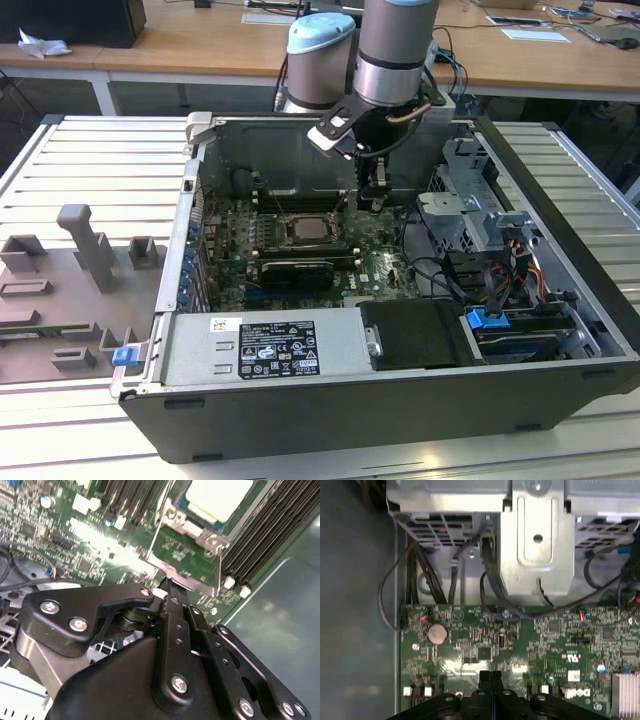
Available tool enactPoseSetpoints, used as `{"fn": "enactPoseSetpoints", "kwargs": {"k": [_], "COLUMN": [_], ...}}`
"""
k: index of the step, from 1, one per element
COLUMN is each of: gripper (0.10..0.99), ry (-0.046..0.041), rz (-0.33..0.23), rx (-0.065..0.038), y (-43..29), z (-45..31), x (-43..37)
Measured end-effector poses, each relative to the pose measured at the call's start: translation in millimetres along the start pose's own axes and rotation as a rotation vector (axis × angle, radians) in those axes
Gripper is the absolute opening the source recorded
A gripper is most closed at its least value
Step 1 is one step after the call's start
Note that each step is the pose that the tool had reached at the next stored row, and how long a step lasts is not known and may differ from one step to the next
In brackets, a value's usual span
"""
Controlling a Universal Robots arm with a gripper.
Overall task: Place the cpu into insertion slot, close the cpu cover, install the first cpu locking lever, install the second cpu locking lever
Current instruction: 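Close the cpu cover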
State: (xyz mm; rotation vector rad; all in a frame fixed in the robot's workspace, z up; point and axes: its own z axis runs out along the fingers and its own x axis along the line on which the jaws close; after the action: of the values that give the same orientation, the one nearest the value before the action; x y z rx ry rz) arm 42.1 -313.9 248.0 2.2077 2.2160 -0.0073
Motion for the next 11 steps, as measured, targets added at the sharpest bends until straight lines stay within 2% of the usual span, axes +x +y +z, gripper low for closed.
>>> {"fn": "enactPoseSetpoints", "kwargs": {"k": [7, 11], "gripper": [0.106, 0.106], "ry": [-0.0001, -0.0001], "rz": [0.000, 0.000], "rx": [0.000, -0.001], "y": [-35.3, -46.2], "z": [1.6, 5.4], "x": [0.2, 0.2]}}
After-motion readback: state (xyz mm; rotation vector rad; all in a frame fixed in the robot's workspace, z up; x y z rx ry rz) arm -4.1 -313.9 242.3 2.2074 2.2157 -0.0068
